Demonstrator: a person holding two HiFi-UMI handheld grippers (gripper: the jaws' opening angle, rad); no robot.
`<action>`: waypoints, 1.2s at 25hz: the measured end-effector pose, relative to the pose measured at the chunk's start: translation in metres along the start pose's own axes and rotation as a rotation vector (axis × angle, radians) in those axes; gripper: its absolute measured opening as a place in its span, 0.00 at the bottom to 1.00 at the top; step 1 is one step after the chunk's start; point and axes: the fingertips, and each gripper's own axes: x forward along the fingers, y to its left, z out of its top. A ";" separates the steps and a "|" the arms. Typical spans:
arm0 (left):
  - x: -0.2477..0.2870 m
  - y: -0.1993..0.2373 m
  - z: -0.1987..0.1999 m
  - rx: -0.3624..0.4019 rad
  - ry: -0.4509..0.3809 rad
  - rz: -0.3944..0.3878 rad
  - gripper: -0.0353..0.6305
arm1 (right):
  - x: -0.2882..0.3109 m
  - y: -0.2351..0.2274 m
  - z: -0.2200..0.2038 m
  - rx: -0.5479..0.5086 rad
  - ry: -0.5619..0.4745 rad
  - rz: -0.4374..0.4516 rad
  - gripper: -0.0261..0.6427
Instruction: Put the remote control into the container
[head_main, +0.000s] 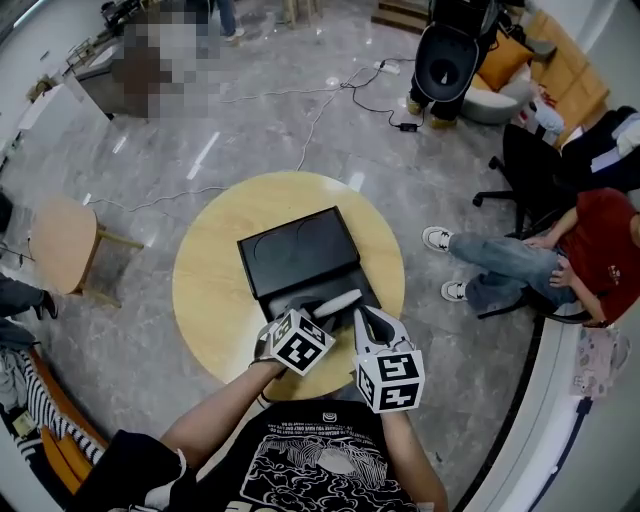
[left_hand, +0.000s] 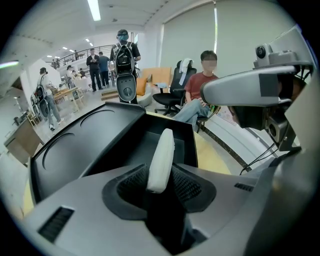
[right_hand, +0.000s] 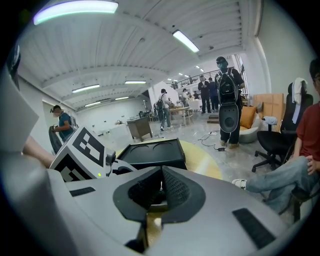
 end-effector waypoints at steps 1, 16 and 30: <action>-0.001 0.000 0.000 0.000 -0.003 0.001 0.25 | 0.000 0.002 -0.001 -0.002 0.000 0.001 0.07; -0.045 -0.015 0.016 -0.063 -0.160 0.009 0.25 | -0.010 0.027 -0.006 0.013 -0.015 0.014 0.07; -0.124 -0.012 0.034 -0.258 -0.443 0.098 0.12 | -0.022 0.069 0.007 -0.012 -0.057 0.063 0.07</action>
